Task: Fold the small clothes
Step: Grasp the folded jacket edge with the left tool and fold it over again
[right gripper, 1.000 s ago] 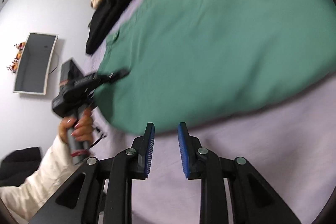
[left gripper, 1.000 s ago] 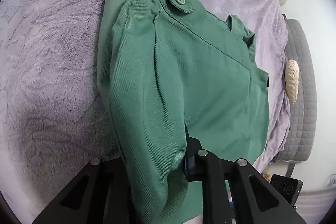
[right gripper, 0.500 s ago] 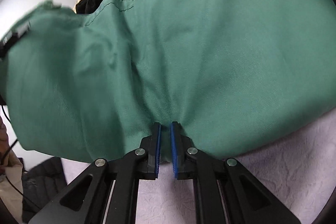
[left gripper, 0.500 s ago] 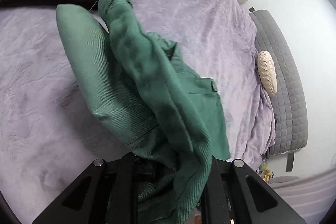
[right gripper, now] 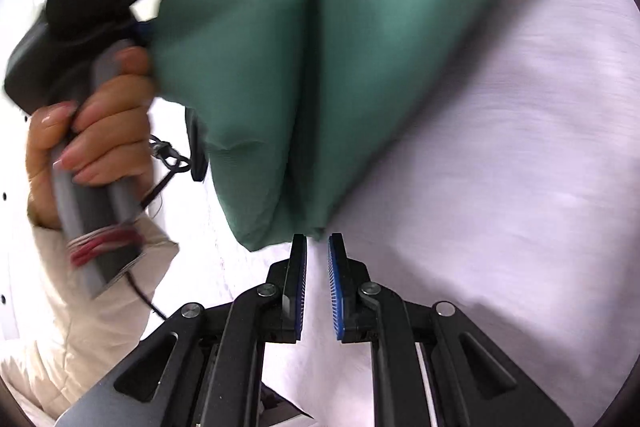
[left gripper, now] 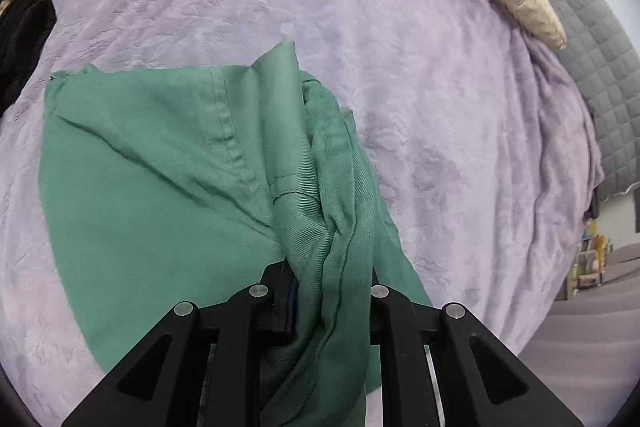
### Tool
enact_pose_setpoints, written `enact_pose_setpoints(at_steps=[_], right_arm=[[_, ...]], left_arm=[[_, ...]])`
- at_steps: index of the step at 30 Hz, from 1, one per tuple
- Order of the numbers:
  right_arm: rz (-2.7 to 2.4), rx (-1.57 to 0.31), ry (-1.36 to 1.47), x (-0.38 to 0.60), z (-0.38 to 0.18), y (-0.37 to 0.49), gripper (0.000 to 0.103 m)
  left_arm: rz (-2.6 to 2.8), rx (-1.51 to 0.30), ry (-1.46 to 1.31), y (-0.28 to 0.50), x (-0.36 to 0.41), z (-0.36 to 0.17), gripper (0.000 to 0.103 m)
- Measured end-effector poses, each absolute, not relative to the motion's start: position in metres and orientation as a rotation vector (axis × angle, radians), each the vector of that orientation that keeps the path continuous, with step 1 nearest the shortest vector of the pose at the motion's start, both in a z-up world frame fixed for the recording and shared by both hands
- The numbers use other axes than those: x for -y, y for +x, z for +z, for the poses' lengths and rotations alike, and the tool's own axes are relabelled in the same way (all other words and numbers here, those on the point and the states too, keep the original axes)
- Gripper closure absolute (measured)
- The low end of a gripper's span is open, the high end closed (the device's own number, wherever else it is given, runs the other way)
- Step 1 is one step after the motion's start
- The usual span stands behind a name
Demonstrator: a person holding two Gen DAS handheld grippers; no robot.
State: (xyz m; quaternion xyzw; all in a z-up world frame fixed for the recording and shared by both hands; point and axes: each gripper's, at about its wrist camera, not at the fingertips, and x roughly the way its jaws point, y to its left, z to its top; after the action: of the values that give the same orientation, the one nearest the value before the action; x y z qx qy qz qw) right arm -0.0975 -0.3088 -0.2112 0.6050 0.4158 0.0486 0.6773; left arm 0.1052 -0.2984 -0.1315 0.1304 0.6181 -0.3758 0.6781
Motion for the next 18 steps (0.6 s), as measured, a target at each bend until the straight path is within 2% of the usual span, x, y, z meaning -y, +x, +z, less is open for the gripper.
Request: enact_pose_setpoints(at_steps=[2, 5, 7, 9, 10, 11, 12, 13, 14, 17, 18], right_arm=[[0.088, -0.928, 1.375, 0.319, -0.214, -0.109, 0.089], [0.050, -0.914, 1.381, 0.333, -0.210, -0.111, 0.089], [0.020, -0.903, 1.366, 0.342, -0.205, -0.115, 0.089], [-0.015, -0.896, 1.336, 0.352, -0.197, -0.119, 0.089], [-0.037, -0.892, 1.318, 0.355, -0.189, -0.113, 0.085], [-0.054, -0.885, 1.304, 0.360, -0.184, -0.113, 0.071], [-0.075, -0.878, 1.285, 0.364, -0.178, -0.113, 0.061], [-0.095, -0.867, 1.262, 0.369, -0.170, -0.112, 0.041], [-0.110, -0.852, 1.233, 0.372, -0.162, -0.110, 0.036], [-0.138, -0.829, 1.108, 0.366, -0.131, -0.091, 0.036], [-0.138, -0.829, 1.052, 0.363, -0.121, -0.083, 0.035]], left_arm=[[-0.808, -1.393, 0.349, 0.093, 0.310, -0.149, 0.062], [-0.821, -1.327, 0.381, 0.073, 0.321, -0.145, 0.039], [-0.858, -1.277, 0.422, 0.062, 0.329, -0.135, 0.028], [-0.900, -1.225, 0.439, 0.053, 0.333, -0.119, 0.028], [-0.923, -1.217, 0.427, 0.051, 0.335, -0.113, 0.028], [-0.964, -1.209, 0.392, 0.051, 0.333, -0.102, 0.028], [-0.997, -1.204, 0.354, 0.053, 0.336, -0.092, 0.028], [-1.031, -1.189, 0.314, 0.052, 0.334, -0.079, 0.028], [-1.048, -1.173, 0.292, 0.053, 0.331, -0.069, 0.028], [-1.029, -1.115, 0.261, 0.057, 0.312, -0.042, 0.028], [-0.990, -1.096, 0.261, 0.062, 0.302, -0.036, 0.025]])
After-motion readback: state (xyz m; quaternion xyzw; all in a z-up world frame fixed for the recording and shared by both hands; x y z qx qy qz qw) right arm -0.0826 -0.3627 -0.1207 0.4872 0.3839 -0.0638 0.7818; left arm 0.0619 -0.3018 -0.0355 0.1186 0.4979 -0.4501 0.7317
